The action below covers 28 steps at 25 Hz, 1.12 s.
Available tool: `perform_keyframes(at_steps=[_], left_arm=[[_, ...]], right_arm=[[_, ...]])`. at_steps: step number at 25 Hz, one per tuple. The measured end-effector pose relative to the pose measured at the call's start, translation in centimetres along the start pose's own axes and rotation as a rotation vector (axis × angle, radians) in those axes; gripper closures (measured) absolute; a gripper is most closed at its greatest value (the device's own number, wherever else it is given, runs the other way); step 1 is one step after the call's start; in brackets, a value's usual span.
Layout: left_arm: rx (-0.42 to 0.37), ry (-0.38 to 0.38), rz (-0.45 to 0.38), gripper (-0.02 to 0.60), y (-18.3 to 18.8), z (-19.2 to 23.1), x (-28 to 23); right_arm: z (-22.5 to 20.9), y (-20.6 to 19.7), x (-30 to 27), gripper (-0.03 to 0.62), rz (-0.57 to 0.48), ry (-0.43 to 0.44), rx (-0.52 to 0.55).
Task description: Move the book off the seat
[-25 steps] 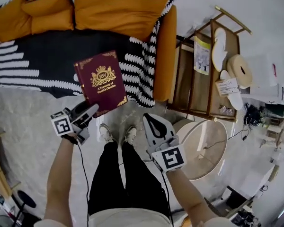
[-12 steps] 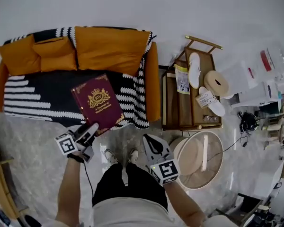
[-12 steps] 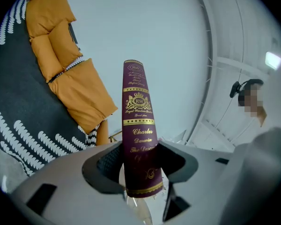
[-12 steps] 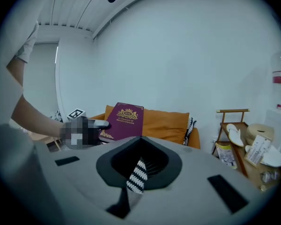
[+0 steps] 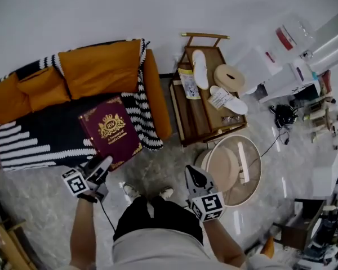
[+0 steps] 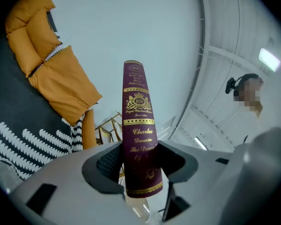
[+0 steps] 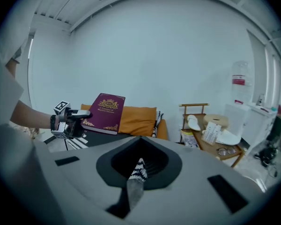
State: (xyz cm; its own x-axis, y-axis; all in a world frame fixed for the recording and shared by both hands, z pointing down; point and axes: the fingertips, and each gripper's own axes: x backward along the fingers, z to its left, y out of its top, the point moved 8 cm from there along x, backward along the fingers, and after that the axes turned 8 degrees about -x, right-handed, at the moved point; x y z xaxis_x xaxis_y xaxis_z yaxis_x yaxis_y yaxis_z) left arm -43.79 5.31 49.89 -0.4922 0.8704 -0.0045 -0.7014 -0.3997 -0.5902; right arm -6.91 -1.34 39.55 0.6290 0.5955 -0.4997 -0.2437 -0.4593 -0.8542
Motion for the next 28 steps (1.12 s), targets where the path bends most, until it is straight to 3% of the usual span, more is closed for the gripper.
perform_keyframes(at_steps=[6, 11, 21, 28], left_arm=[[-0.056, -0.141, 0.109, 0.351, -1.4, -3.4, -7.6], [-0.149, -0.295, 0.244, 0.351, -6.4, -10.8, -15.7], [-0.095, -0.517, 0.495, 0.351, -20.7, -24.8, -25.2], [-0.082, -0.602, 0.607, 0.351, -27.9, -31.1, -28.9]], right_arm=[[-5.1, -2.1, 7.8, 0.572, -0.047, -0.183, -0.074], [-9.5, -5.4, 16.1, 0.572, -0.121, -0.317, -0.145], [-15.5, -12.1, 31.6, 0.572, -0.257, -0.552, -0.285], [-18.4, -16.7, 40.1, 0.572, -0.345, -0.69, -0.37]])
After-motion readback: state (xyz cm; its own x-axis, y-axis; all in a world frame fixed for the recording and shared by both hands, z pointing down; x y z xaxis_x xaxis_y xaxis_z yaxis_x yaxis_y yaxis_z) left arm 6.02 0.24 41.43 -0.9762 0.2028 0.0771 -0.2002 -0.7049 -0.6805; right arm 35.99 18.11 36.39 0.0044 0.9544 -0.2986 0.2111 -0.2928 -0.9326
